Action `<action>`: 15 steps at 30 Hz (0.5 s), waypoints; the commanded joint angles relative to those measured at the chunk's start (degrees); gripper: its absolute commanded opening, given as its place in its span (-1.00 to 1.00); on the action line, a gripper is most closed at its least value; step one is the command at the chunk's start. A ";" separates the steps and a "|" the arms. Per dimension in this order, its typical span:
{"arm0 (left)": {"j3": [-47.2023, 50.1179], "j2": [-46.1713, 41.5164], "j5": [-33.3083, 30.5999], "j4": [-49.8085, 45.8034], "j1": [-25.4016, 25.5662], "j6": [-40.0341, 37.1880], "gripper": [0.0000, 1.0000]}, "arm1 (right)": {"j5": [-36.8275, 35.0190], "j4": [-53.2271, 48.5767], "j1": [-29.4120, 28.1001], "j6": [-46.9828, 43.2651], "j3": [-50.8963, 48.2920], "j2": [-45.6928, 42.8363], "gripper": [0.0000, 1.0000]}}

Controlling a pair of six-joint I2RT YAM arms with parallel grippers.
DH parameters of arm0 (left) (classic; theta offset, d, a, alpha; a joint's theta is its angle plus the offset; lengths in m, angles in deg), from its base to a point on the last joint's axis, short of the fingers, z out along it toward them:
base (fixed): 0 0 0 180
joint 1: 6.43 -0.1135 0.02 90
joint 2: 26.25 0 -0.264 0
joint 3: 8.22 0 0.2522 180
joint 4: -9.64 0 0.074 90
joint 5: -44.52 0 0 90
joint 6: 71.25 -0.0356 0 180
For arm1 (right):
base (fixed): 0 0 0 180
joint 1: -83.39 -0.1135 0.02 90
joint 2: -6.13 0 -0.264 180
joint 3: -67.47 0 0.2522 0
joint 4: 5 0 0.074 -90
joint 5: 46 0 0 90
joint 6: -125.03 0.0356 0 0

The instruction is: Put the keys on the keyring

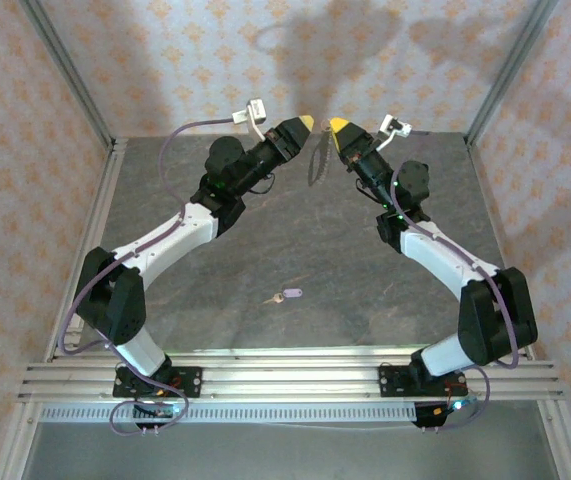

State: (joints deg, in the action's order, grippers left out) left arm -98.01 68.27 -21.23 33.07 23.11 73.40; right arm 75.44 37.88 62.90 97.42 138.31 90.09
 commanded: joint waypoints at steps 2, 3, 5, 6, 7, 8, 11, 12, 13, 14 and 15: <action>-2.30 0.55 1.84 3.84 0.48 1.19 -0.20 | 0.68 4.09 -0.60 0.53 0.63 0.44 -1.00; -2.43 0.91 2.01 4.06 0.44 1.36 -0.21 | 0.73 4.09 -0.69 0.47 0.73 0.52 -1.00; -2.76 1.35 2.26 4.37 0.53 1.68 -0.21 | 0.90 4.18 -0.82 0.54 0.99 0.89 -1.00; -2.91 1.56 2.34 4.66 0.56 1.88 -0.22 | 0.90 4.18 -0.87 0.54 1.09 1.01 -1.00; -3.11 1.76 2.46 4.68 0.66 1.93 -0.23 | 0.90 4.17 -0.95 0.50 1.19 1.16 -1.00; -3.24 1.88 2.56 4.58 0.61 1.95 -0.23 | 0.90 4.24 -1.05 0.53 1.30 1.26 -1.00; -3.51 2.24 2.73 4.52 0.69 1.95 -0.25 | 1.08 4.31 -1.13 0.53 1.46 1.41 -1.00; -3.51 2.34 2.81 4.49 0.83 1.95 -0.25 | 1.00 4.29 -1.23 0.54 1.46 1.52 -1.00; -3.45 2.36 2.82 4.47 0.79 1.95 -0.26 | 0.99 4.40 -1.22 0.63 1.53 1.60 -1.00; -3.35 2.43 2.86 4.47 0.84 1.95 -0.26 | 1.07 4.44 -1.22 0.63 1.55 1.66 -1.00; -3.20 2.47 2.91 4.51 0.89 1.95 -0.26 | 0.99 4.49 -1.22 0.63 1.54 1.71 -1.00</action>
State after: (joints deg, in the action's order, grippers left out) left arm -99.59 70.22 -19.92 34.75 23.24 74.87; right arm 75.48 37.88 62.03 97.46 138.31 91.84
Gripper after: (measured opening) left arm 0.369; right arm 0.044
